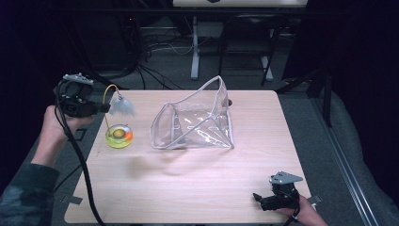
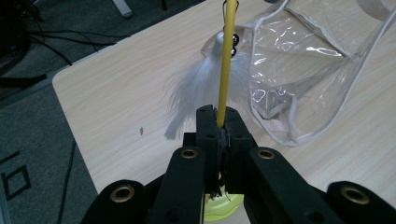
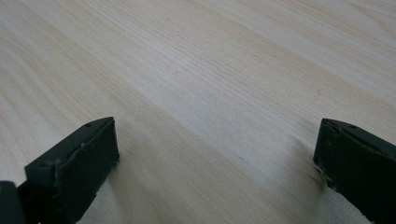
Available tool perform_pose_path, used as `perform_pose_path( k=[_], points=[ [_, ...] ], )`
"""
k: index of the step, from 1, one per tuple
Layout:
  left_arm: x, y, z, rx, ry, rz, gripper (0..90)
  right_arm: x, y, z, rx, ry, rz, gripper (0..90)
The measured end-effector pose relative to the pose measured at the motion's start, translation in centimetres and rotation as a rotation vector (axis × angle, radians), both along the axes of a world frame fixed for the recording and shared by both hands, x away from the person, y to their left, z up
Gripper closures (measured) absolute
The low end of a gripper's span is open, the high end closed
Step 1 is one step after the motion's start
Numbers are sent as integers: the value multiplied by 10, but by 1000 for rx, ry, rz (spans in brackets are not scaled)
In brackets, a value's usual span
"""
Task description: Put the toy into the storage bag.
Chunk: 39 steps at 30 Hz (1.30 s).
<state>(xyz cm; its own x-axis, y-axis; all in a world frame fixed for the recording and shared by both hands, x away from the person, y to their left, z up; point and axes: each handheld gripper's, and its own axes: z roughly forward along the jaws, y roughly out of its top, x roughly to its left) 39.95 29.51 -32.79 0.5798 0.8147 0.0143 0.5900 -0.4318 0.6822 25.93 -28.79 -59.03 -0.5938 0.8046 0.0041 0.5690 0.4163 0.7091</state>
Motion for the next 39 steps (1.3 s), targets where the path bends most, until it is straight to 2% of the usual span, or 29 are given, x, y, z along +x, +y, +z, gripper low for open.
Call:
perform_pose_path(
  k=[3,13,27,39],
  points=[
    [3,-2,4,13,-2,-1,879,0,0,0,0,-2,1,0],
    [10,-6,18,14,-15,2,879,0,0,0,0,-1,0,0],
    [20,-18,36,35,-35,-10,879,0,0,0,-1,-3,-1,0],
    [25,-29,51,35,-48,-27,878,0,0,0,-1,-3,-1,0]
  ],
)
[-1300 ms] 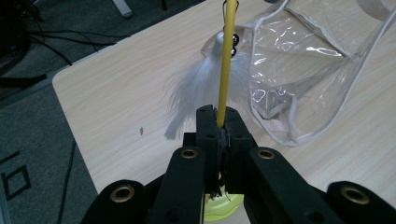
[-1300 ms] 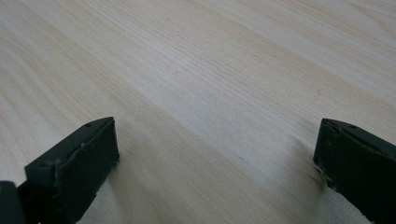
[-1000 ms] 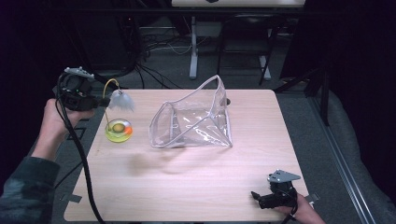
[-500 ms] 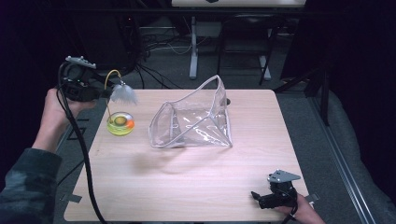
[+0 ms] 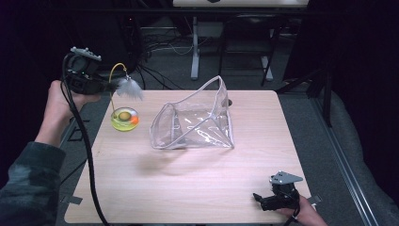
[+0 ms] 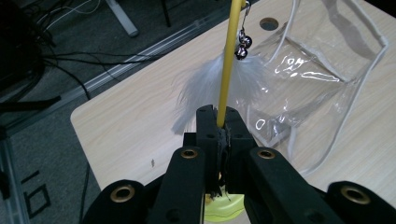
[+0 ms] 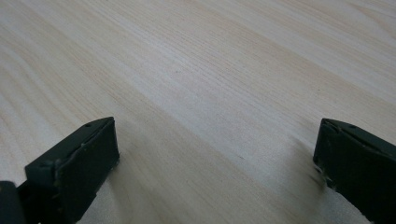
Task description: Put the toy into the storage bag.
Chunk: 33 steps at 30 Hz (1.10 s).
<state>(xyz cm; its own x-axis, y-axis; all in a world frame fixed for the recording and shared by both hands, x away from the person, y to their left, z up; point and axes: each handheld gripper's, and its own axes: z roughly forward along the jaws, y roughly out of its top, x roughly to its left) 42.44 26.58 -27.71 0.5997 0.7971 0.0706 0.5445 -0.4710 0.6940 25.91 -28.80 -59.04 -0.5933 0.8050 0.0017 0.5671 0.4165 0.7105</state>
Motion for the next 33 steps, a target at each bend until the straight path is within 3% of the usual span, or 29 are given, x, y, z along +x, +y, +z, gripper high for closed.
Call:
perform_pose_path(
  k=[15,33],
  points=[
    [3,-25,18,7,-19,-52,879,0,0,0,0,0,1,0],
    [10,-68,25,21,-19,-127,878,0,0,0,-1,1,2,0]
  ],
)
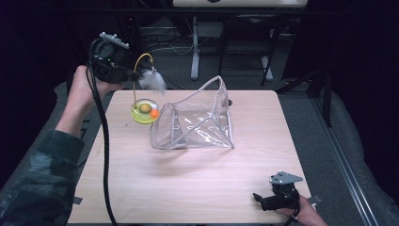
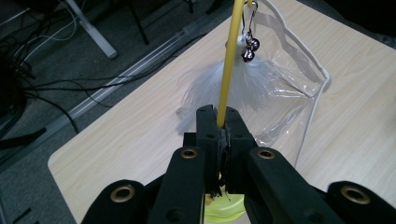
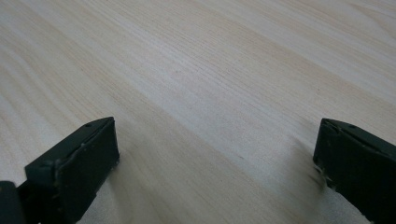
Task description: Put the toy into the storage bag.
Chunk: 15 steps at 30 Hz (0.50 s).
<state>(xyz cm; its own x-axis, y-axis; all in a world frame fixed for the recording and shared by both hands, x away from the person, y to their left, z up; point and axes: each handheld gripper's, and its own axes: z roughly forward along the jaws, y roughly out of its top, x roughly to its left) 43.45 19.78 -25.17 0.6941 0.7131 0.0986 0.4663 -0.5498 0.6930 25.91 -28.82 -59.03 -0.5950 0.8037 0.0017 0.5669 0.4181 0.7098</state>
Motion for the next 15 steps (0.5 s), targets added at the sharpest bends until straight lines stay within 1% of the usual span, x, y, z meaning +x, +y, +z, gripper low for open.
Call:
perform_pose_path(
  k=[2,4,8,10,14,15],
  points=[
    [1,-5,0,-4,1,-7,878,0,0,0,-1,1,2,0],
    [2,-11,0,3,4,-21,879,0,0,0,0,1,2,0],
    [4,-21,-1,3,5,-41,879,0,0,0,-5,1,3,0],
    [6,-25,-3,1,4,-48,879,0,0,0,-1,1,2,0],
    [8,-34,-7,3,16,-68,879,0,0,0,-5,1,3,0],
    [9,-37,-8,-3,17,-69,878,0,0,0,-1,1,3,0]
  ],
)
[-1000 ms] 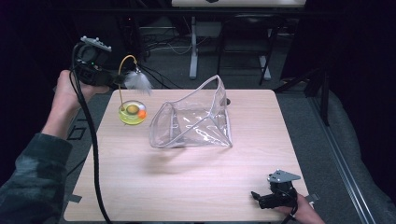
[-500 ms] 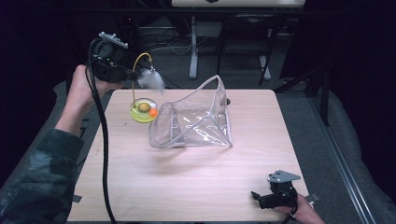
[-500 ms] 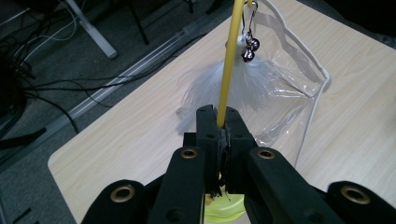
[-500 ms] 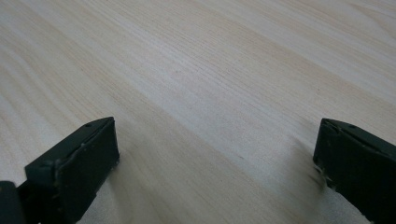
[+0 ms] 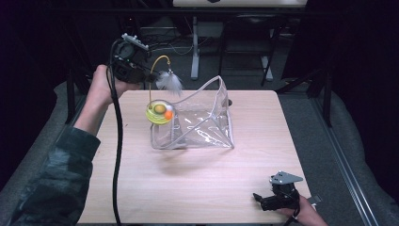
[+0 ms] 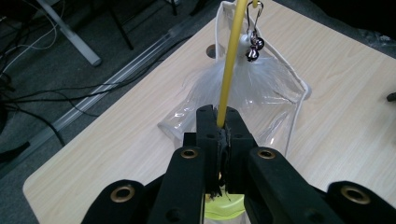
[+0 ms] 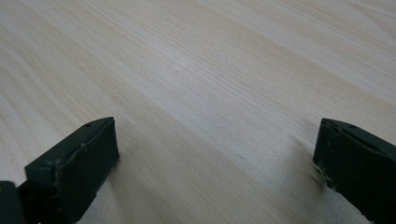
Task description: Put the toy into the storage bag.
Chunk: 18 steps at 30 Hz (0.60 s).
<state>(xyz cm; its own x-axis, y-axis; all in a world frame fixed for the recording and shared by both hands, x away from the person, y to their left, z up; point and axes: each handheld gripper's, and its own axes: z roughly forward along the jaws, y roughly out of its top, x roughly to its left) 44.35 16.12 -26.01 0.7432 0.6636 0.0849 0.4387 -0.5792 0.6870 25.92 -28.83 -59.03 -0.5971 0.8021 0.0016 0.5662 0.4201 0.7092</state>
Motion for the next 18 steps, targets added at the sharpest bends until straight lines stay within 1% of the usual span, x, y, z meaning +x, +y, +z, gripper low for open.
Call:
perform_pose_path(
  k=[7,12,16,18],
  points=[
    [6,-14,-11,0,18,-22,878,0,0,0,0,0,0,0],
    [10,-21,-18,-1,26,-30,878,0,0,1,-11,3,0,0],
    [13,-26,-24,-5,31,-33,879,0,0,1,-9,4,1,0],
    [14,-29,-28,-12,36,-34,878,0,0,1,1,6,5,0]
  ],
)
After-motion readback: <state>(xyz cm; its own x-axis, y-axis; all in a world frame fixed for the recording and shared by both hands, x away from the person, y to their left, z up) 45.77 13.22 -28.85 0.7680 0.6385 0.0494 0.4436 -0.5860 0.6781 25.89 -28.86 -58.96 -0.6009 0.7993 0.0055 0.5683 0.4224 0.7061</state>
